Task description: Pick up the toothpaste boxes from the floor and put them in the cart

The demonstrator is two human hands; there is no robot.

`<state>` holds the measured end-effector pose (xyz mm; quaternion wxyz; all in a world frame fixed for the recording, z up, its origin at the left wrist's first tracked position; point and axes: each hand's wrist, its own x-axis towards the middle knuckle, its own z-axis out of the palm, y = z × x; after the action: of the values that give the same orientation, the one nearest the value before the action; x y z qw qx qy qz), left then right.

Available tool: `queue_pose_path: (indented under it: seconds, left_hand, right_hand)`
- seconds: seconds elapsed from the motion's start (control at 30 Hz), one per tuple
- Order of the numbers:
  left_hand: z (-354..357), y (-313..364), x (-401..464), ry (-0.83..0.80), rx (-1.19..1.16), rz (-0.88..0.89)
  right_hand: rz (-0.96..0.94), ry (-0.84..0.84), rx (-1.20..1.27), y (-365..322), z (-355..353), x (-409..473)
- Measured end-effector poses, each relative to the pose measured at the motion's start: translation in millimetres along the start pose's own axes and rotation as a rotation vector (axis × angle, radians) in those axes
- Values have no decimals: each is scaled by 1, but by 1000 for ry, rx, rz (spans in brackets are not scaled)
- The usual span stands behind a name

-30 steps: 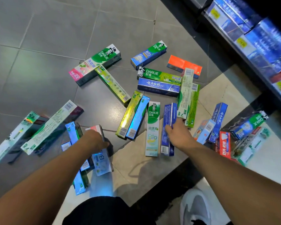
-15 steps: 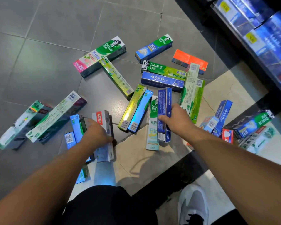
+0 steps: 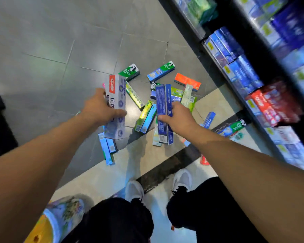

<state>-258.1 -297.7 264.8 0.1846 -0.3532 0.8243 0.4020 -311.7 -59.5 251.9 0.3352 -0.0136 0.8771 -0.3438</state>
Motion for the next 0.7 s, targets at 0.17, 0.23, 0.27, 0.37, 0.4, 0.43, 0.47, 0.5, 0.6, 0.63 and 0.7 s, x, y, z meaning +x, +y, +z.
queue_pose_path:
  seconds: [0.17,0.23,0.27,0.37,0.4,0.43,0.47,0.5,0.6,0.63,0.7]
  left_hand:
    - [-83,78,-98,-22,63,63]
    - [-116,115,-134,-38,93,84]
    - [-132,132,-151,-45,107,91]
    - [-172,184,-192,-77,122,129]
    - [-184,201,-205,-80,135,142]
    - [-195,218,-216,-80,157,160]
    - [-205,236,-227,-73,181,180]
    - [-213,253,-236,-60,206,203]
    - [-232,301,-267,-21,287,270]
    - [-236,314,-275,-14,295,297]
    - [-240,335,-288,-10,320,342]
  right_hand:
    - [-30,-1,97,-85,-84,-97]
    - [-45,3,142,-119,-121,-134]
    - [-54,3,155,-134,-139,-149]
    - [-93,-11,184,-176,-196,-191]
    - [-104,-14,185,-189,-215,-205]
    - [-115,-11,182,-199,-232,-217]
    - [-129,5,173,-209,-249,-227]
    - [-136,21,158,-217,-264,-237]
    - [-145,79,170,-231,-302,-263]
    - [-155,93,196,-234,-314,-271]
    - [-171,115,209,-234,-332,-287]
